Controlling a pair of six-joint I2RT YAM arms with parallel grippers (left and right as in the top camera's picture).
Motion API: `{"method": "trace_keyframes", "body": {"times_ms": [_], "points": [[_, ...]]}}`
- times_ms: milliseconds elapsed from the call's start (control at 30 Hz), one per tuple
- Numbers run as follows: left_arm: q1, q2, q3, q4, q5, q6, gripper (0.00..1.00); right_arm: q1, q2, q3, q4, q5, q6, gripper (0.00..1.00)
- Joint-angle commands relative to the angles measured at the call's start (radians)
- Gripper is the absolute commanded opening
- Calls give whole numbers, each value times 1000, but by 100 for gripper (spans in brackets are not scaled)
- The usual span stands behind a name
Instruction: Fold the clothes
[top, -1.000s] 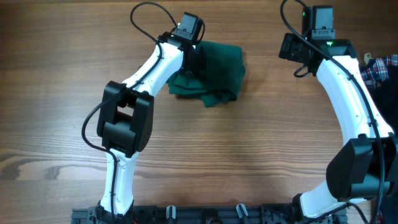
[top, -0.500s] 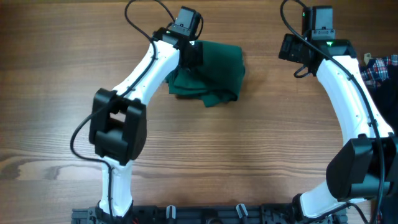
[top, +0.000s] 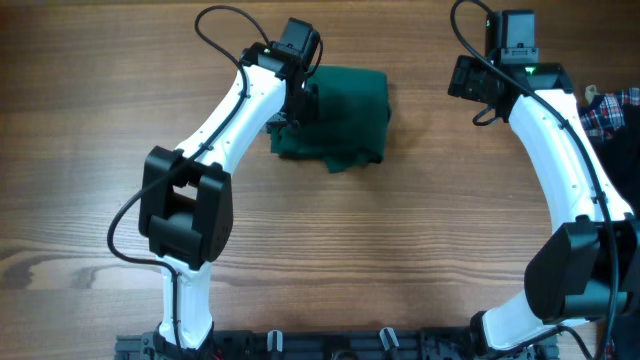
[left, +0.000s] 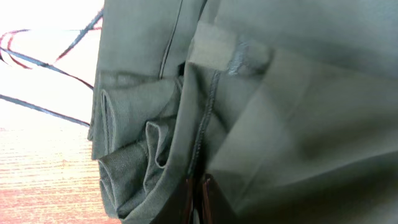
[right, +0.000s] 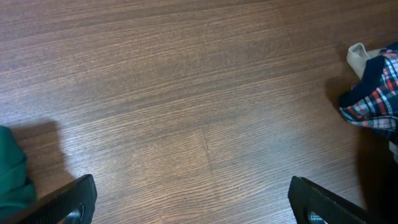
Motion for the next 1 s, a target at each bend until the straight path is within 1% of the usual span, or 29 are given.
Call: {"method": "trace_keyframes", "body": {"times_ms": [0,33,100,200,300,367,433,533,600,700,800,967], "points": [[5,-14,-58,14,-21,-17,27,0,12,-10,-2,-12,-6,100],[5,-14,-69,16,-21,-17,34,0,12,-10,-3,-12,-5,100],[5,-14,-84,15,-21,-16,41,0,12,-10,-3,-12,-5,100],[6,-23,-78,27,-24,-16,38,0,12,-10,-3,-12,-5,100],[13,-71,-13,41,-23,-16,38,0,12,-10,-2,-12,-6,100],[0,-115,13,121,-20,-16,38,0,12,-10,-3,-12,-5,100],[-26,-127,13,192,-19,-16,35,0,12,-10,-6,-12,-5,100],[-76,-101,13,274,35,-16,29,0,12,-10,-2,-12,-5,100],[-108,-65,11,299,64,-17,27,0,12,-10,-2,-11,-6,100],[-146,16,10,288,63,-16,28,-1,12,-10,-2,-11,-7,100],[-155,85,10,237,55,-12,29,-2,12,-10,-2,-11,-7,100],[-107,99,10,126,-68,-12,30,-3,12,-10,2,-8,-6,100]]}}
